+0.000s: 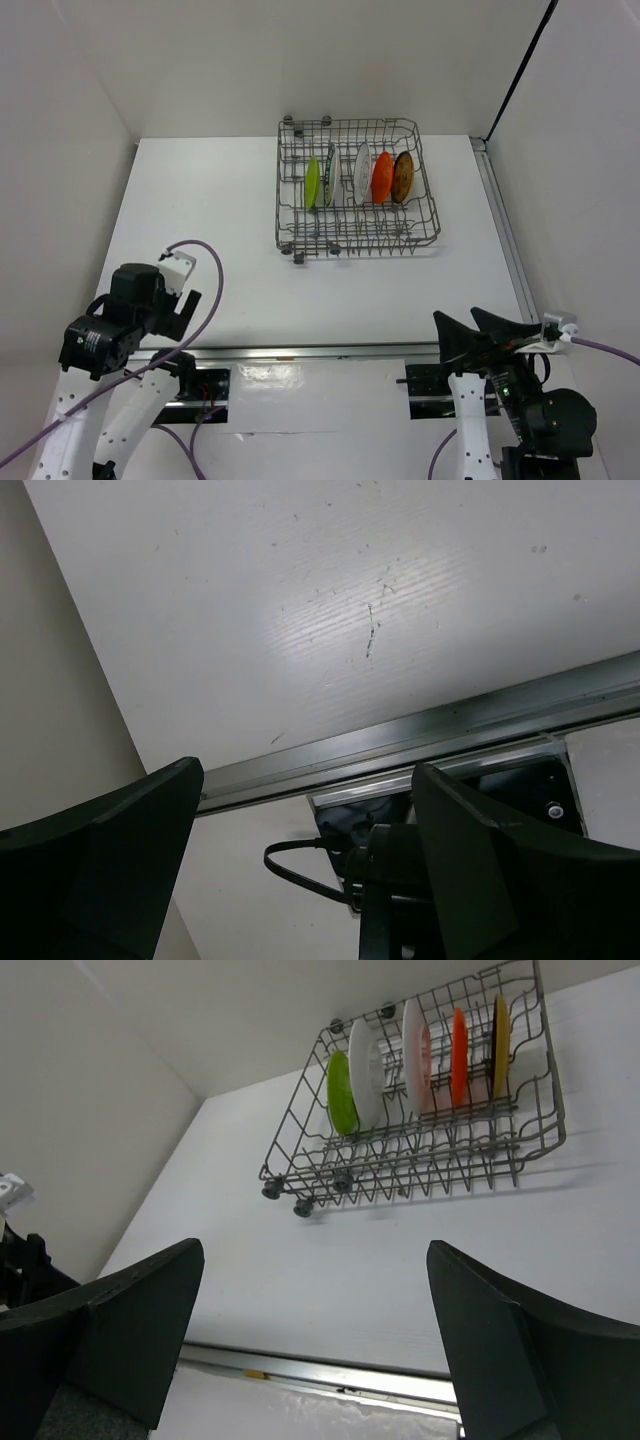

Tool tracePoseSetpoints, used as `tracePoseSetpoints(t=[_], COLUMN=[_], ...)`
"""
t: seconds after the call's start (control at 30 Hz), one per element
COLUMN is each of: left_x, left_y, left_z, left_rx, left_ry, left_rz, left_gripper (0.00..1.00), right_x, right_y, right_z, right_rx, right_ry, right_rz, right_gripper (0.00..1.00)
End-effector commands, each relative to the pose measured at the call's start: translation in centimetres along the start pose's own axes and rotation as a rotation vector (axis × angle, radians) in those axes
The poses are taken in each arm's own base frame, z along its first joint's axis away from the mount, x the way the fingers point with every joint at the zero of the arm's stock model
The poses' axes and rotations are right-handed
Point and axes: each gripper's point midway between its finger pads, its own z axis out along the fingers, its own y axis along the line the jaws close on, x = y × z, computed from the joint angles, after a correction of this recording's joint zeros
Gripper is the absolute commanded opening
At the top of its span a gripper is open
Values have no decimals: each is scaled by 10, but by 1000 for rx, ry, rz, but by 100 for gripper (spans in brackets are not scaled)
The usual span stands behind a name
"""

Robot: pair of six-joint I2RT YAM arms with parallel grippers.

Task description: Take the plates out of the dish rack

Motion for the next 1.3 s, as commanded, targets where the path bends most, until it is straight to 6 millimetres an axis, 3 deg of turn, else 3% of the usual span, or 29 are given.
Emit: tracePoseSetpoints(t=[0.0, 0.1, 0.3, 0.37, 0.4, 0.43, 0.47, 0.5, 0.53, 0.57, 0.6, 0.7, 0.73, 0.77, 0.8, 0.83, 0.87, 0.9, 0.93, 0.97, 1.03, 1.07, 1.1, 1.17, 1.2, 1.23, 1.27], left_x=[-8, -14, -59, -89, -108, -125, -138, -150, -173, -185, -199, -230, -237, -245, -248, -251, -252, -254, -261, -259, -262, -262, -258, -260, -256, -252, -254], left_y=[9, 22, 11, 4, 9, 13, 17, 22, 30, 33, 33, 40, 38, 42, 42, 42, 42, 45, 46, 43, 43, 40, 38, 37, 34, 33, 34], left_z=[-1, -5, -28, -44, -49, -51, -51, -50, -57, -55, -40, -30, -8, -4, 5, 15, 32, 38, 44, 53, 61, 65, 73, 77, 85, 92, 92], left_rx=[-66, -136, 1, 72, 66, 59, 50, 34, 17, 13, 23, 21, 38, 27, 24, 24, 21, 2, -4, 0, -4, 9, 15, 17, 25, 22, 19], left_ry=[-46, -72, -187, -298, -365, -393, -417, -435, -498, -506, -470, -458, -398, -389, -365, -349, -311, -301, -321, -308, -316, -309, -286, -286, -261, -238, -249], left_rz=[-89, -116, -87, -68, -61, -64, -53, -58, -65, -57, -53, -32, -25, -27, -26, -2, 0, -2, -5, -3, 6, 9, 12, 2, -7, -5, -7], left_gripper=[100, 100, 100, 100, 100, 100, 100, 100, 100, 100, 100, 100, 100, 99, 99, 97, 97, 97, 97, 96, 96, 96, 96, 96, 96, 95, 95], right_x=[-14, -17, -40, -40, -50, -53, -41, -50, -46, -26, -22, -18, 8, 15, -9, -11, 28, 3, 0, 22, -5, 14, 4, 20, 31, 20, 21], right_y=[-8, -21, -26, -31, -23, -20, -28, -24, -27, -45, -53, -80, -110, -129, -134, -163, -199, -205, -229, -241, -247, -246, -241, -228, -234, -230, -225], right_z=[3, 9, 30, 42, 49, 51, 64, 73, 81, 99, 111, 160, 193, 205, 220, 228, 243, 258, 256, 277, 301, 327, 345, 377, 390, 403, 414], right_rx=[74, 164, 193, 193, 139, 106, 100, 52, 35, 60, 67, 116, 202, 263, 314, 464, 588, 636, 786, 840, 979, 942, 890, 745, 750, 716, 659], right_ry=[-35, -34, -95, -96, -129, -156, -137, -186, -189, -151, -143, -18, 163, 249, 263, 308, 514, 506, 545, 631, 541, 573, 563, 588, 589, 552, 549], right_rz=[45, 120, 183, 204, 189, 178, 181, 177, 184, 198, 178, 7, 14, -45, -65, -77, -59, -116, -176, -247, -392, -432, -464, -415, -341, -294, -246], right_gripper=[100, 100, 100, 100, 100, 100, 100, 100, 100, 100, 100, 100, 100, 100, 100, 100, 100, 100, 100, 100, 100, 100, 100, 100, 98, 96, 94])
